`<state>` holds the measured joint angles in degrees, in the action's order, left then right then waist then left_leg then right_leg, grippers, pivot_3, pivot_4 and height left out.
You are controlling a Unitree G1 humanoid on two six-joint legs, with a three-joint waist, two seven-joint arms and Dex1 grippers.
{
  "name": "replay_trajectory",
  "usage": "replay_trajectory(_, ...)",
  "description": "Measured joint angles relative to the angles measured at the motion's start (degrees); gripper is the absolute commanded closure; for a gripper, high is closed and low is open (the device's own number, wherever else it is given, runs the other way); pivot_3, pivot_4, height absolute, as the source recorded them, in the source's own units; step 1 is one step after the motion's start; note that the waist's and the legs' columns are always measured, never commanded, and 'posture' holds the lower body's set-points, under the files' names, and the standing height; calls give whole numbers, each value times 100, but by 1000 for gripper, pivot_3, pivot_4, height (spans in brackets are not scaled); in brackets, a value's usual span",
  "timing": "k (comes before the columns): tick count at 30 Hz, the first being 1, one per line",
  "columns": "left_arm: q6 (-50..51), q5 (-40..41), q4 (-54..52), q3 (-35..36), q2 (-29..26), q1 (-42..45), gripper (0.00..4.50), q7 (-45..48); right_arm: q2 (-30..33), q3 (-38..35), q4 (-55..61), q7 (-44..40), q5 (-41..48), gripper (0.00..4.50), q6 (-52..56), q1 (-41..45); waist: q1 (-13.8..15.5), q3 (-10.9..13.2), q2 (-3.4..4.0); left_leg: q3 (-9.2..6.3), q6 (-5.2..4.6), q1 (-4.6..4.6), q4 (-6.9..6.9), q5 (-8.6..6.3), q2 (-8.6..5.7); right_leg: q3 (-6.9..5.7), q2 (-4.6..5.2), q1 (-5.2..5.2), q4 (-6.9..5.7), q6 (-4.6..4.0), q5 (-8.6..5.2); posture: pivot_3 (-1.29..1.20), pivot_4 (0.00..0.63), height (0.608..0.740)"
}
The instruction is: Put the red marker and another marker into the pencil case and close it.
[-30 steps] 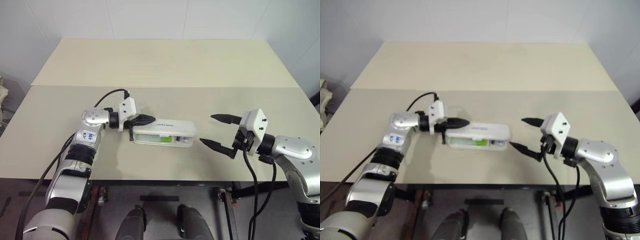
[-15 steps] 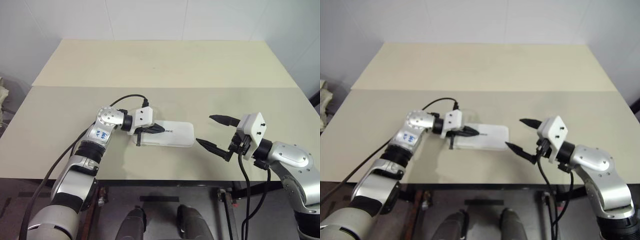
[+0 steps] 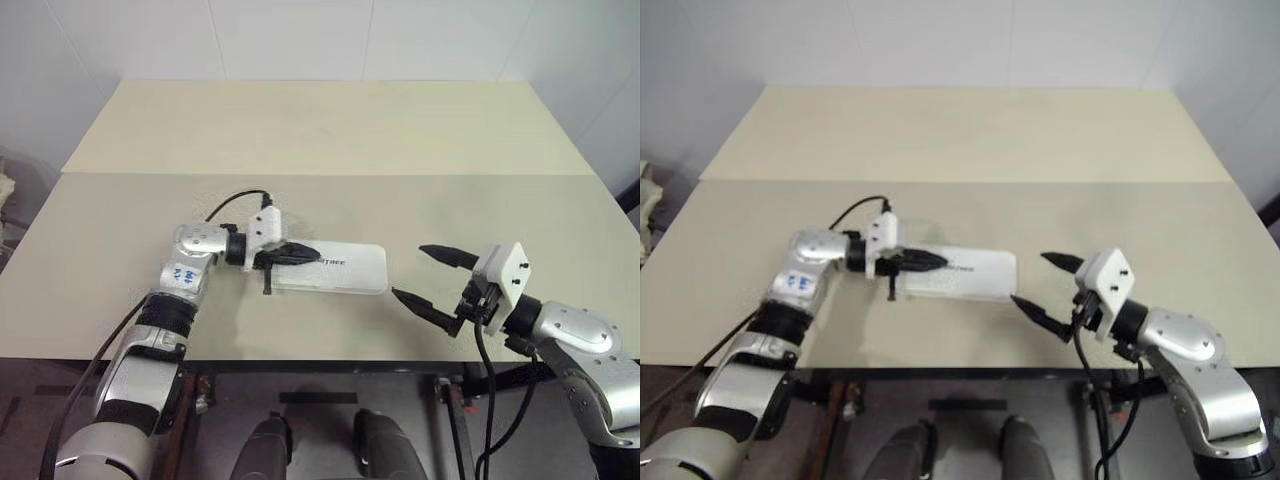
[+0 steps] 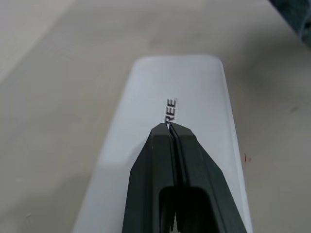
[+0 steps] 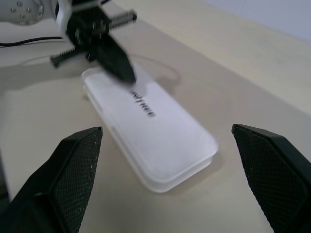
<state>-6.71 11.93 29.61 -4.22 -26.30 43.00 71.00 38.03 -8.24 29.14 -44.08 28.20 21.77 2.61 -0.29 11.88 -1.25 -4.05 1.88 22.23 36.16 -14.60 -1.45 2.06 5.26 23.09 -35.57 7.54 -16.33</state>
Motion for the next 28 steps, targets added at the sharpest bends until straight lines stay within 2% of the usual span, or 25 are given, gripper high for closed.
replay_trajectory(5, 430, 485, -747, 548, -641, -808, 1913, 178, 3, -129, -64, -68, -7, 0, -126, -122, 6, 0, 0, 0, 1, -1, -2, -1, 4, 0, -2, 3, -2, -3, -1, 0, 150, 740)
replay_trajectory(11, 694, 612, -1200, 795, -857, -1110, 8, -35, 2, -145, -344, -182, -126, 0, -496, -86, 37, 0, -1, -6, -6, -2, 4, 3, -11, -2, 11, -13, 11, 2, 7, 0, 150, 740)
replay_trajectory(16, 899, 742, -1523, 1149, -1171, -1624, 8, -189, 5, -156, -998, -337, -293, 0, -843, 129, -50, 0, -1, 0, -5, -9, -10, -1, 2, -5, 5, -9, 12, -5, 4, 0, 150, 740)
replay_trajectory(28, 1518, 1073, -2452, 1272, -1236, -2301, 8, -519, 286, -296, -1801, -696, -426, 0, -1179, 561, 8, 0, -1, 1, -5, -5, -9, -3, 3, -4, 8, -8, 18, -5, 4, 0, 150, 740)
